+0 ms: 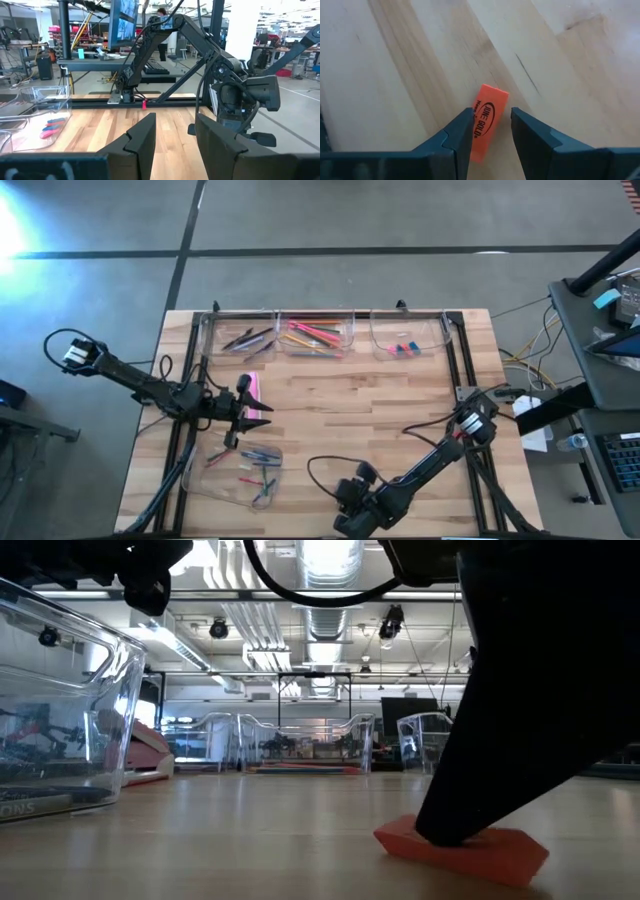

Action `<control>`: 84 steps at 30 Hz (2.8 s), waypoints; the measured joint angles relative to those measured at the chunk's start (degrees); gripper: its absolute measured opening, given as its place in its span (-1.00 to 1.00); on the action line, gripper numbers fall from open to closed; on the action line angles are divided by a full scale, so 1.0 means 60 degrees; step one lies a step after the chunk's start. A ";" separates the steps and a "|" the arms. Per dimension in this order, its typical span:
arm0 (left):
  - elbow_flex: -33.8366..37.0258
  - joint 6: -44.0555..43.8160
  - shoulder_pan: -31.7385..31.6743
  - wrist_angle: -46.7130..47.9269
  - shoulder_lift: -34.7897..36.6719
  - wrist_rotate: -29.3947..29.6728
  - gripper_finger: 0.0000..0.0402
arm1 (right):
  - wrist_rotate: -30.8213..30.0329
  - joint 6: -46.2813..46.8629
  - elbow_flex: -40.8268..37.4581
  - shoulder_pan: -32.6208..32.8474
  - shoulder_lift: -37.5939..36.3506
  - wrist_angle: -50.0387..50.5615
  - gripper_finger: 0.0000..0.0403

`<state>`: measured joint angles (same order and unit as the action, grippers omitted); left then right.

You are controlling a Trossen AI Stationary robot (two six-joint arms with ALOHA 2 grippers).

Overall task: Sort crayons/erasers/pens/pencils in bins
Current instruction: Put the orange eraser into the top right transparent bin

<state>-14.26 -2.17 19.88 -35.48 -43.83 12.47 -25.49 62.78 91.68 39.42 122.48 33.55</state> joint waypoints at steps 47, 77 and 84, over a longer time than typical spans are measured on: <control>0.0000 -0.0004 0.0004 -0.0004 -0.0004 0.0004 -0.39 | -0.3945 -0.0655 0.0071 -0.0760 -0.2608 0.2394 -0.92; -0.0193 0.1169 -0.0004 -0.0015 0.0012 0.1314 -0.39 | 0.0061 -0.6365 -0.8618 -0.9968 -1.2033 -0.1764 -0.86; -0.0193 0.1146 -0.0004 -0.0018 -0.0066 0.1805 -0.39 | 0.0075 -0.6804 -0.9140 -1.0820 -1.2336 -0.2142 -0.47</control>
<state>-15.42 4.70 19.86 -35.59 -44.23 23.30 -25.04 21.96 36.84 -25.50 48.46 20.70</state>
